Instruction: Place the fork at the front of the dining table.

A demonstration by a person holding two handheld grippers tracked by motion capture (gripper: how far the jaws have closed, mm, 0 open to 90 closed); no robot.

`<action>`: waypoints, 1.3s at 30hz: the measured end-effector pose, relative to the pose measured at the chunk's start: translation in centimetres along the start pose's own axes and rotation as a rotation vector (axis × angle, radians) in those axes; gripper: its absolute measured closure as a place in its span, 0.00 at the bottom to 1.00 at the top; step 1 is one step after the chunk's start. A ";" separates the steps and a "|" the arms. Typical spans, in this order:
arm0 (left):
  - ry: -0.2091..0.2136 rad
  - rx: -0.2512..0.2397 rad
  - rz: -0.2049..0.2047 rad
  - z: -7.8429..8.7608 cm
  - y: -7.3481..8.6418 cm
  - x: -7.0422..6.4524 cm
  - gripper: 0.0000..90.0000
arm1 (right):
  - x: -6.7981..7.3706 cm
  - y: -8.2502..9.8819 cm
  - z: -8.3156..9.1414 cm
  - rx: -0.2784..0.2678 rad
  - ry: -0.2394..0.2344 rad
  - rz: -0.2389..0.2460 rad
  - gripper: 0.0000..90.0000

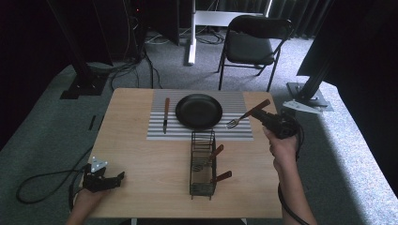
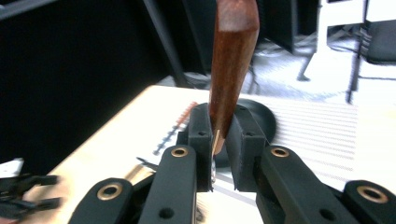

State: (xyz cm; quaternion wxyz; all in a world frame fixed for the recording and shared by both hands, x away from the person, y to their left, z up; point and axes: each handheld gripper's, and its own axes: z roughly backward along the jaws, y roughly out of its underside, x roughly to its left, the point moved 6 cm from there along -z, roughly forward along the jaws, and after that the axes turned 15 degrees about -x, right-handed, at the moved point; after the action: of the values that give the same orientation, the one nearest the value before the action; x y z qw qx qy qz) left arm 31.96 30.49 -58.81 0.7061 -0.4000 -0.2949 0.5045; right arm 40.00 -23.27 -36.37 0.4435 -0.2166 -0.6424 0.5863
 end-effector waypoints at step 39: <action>0.000 0.000 0.000 0.0 0.0 0.0 0.11 | -7.2 6.5 -13.5 0.401 0.345 0.080 0.90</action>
State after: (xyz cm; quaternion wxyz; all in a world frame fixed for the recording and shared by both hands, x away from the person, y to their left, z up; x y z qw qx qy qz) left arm 31.95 30.49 -58.82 0.7062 -0.4000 -0.2948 0.5044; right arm 53.24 -20.07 -45.85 0.5568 -0.2464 -0.4192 0.6735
